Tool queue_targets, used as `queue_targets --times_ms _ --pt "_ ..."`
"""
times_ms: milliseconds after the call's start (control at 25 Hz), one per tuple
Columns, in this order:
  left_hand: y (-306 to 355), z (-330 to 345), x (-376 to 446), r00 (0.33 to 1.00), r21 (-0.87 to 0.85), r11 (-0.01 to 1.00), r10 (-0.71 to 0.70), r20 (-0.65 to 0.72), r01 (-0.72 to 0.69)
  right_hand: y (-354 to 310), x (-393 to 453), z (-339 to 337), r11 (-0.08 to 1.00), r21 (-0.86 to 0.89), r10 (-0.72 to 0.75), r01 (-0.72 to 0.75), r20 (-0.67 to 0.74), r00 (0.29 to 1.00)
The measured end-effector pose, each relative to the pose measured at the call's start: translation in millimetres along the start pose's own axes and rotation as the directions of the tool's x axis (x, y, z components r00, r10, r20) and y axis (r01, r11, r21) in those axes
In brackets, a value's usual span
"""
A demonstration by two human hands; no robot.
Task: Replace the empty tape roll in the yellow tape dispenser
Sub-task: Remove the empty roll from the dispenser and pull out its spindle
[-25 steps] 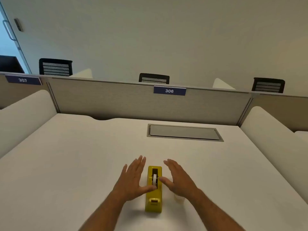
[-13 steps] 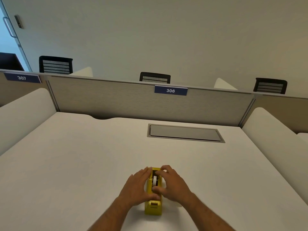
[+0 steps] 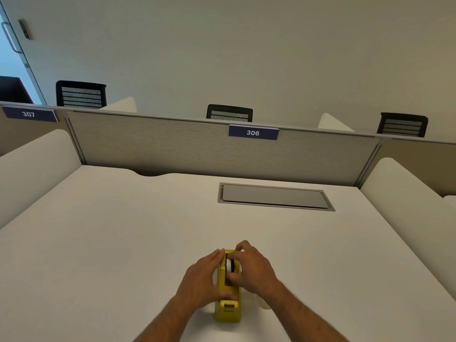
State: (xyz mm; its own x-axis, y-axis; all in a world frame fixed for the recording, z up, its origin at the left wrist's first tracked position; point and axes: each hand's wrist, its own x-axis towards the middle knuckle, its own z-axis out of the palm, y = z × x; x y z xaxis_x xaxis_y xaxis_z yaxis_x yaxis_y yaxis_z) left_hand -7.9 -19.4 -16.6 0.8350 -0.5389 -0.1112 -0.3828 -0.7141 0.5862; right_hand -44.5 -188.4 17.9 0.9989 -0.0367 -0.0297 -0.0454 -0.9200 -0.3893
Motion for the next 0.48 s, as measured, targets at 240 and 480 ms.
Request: queue_targets --times_ms 240,480 --pt "0.6 0.3 0.6 1.0 0.015 1.0 -0.012 -0.003 0.012 0.7 0.7 -0.5 0.999 0.049 -0.02 0.021 -0.03 0.999" --pt "3.7 -0.6 0.0 1.0 0.012 1.0 -0.024 -0.005 0.024 2.6 -1.1 -4.4 0.988 0.151 0.03 -0.02 -0.065 0.997"
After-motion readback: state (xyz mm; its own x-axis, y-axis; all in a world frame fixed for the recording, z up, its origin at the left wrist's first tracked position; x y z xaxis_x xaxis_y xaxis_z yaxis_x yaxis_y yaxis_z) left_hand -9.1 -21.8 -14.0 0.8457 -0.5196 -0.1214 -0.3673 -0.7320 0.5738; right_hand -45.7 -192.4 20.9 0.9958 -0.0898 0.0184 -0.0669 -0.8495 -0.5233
